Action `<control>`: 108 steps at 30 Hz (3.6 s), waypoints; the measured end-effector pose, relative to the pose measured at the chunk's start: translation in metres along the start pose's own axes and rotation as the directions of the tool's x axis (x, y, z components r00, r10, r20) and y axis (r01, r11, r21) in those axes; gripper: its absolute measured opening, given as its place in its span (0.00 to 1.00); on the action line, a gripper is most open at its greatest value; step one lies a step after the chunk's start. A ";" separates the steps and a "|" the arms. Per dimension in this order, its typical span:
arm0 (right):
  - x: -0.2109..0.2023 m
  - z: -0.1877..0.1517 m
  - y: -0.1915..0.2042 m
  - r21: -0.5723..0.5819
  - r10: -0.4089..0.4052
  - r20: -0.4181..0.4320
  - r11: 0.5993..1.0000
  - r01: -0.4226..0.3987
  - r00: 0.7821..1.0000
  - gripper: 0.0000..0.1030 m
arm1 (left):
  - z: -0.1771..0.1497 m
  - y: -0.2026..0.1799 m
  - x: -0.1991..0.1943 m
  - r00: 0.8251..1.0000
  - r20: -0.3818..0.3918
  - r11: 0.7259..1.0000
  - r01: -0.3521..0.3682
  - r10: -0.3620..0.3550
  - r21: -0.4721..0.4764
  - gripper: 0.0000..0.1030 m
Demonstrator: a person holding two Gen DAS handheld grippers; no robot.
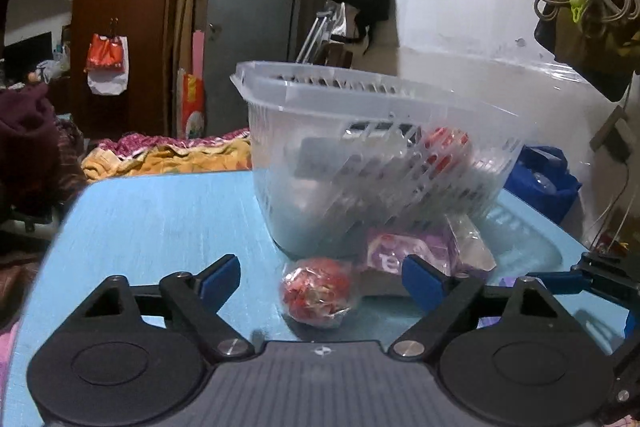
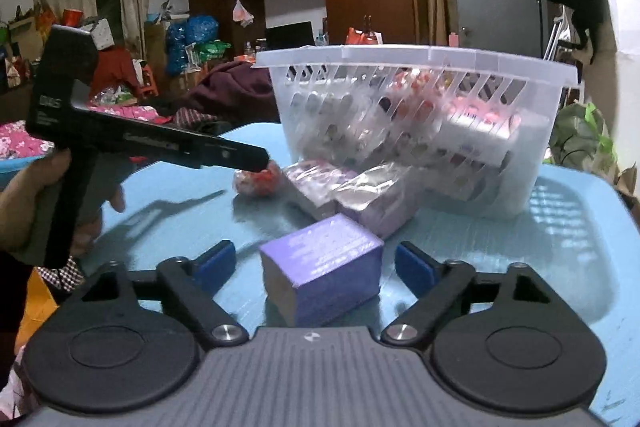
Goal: Organize objects
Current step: 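Grasp the bagged red ball with the left gripper while the right grasps the purple box, then grasp the purple wrapped box with the left gripper while the right grasps the silver-wrapped box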
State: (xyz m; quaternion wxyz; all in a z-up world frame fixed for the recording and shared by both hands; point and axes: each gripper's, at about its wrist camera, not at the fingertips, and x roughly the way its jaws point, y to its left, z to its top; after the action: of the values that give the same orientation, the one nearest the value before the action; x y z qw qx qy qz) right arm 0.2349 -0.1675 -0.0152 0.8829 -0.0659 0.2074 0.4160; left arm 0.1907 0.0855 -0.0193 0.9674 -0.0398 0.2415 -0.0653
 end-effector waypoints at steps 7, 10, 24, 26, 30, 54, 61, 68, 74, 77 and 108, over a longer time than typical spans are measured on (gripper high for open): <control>-0.006 -0.017 -0.012 0.057 0.029 0.023 0.998 -0.030 0.999 0.65 | -0.007 0.001 0.009 0.997 -0.071 1.000 -0.001 0.000 -0.006 0.54; -0.011 -0.019 -0.014 0.066 0.024 0.032 0.997 -0.026 0.999 0.65 | -0.008 -0.001 0.006 0.998 -0.059 0.999 -0.032 0.032 0.006 0.50; -0.031 -0.023 -0.025 0.100 -0.131 0.118 0.988 0.119 0.984 0.64 | -0.041 -0.036 -0.051 0.980 0.198 1.000 0.028 -0.027 -0.002 0.50; -0.030 -0.024 -0.024 0.099 -0.146 0.120 0.986 0.135 0.982 0.64 | -0.046 -0.040 -0.053 0.977 0.211 0.999 0.040 -0.038 -0.003 0.50; -0.028 -0.025 -0.020 0.084 -0.176 0.135 0.983 0.166 0.975 0.64 | -0.053 -0.048 -0.048 0.977 0.207 0.999 0.055 -0.054 0.002 0.50; -0.018 0.157 -0.052 -0.002 -0.125 0.273 0.991 0.130 0.954 0.64 | 0.122 -0.024 -0.008 0.958 0.285 0.999 0.021 -0.007 -0.046 0.51; 0.012 0.164 -0.069 0.009 -0.246 0.186 0.968 0.249 0.951 0.97 | 0.130 -0.024 0.027 0.982 0.184 0.998 -0.037 0.044 -0.042 0.93; -0.046 0.088 -0.044 0.055 -0.124 0.217 0.992 0.114 0.968 1.00 | 0.057 -0.035 -0.038 0.969 0.243 0.999 0.037 -0.038 0.009 0.98; 0.011 0.041 -0.045 0.137 -0.009 -0.032 0.990 0.013 0.999 1.00 | 0.009 -0.018 -0.033 0.979 0.188 0.990 0.094 -0.073 -0.109 0.98; 0.029 0.041 -0.045 0.136 0.015 -0.078 0.991 -0.004 0.997 0.97 | 0.001 -0.008 -0.035 0.981 0.193 0.989 0.062 -0.034 -0.137 0.98; 0.008 0.023 -0.056 0.026 -0.179 -0.080 0.983 0.182 0.981 0.74 | 0.008 -0.064 0.056 0.985 -0.157 0.997 -0.073 0.078 0.036 0.78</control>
State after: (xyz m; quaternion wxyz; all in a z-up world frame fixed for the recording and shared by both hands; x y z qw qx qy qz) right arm 0.2891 -0.1913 -0.0011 0.9093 -0.0857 0.2416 0.3278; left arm 0.2363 0.0145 -0.0312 0.9475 -0.0109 0.3176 -0.0353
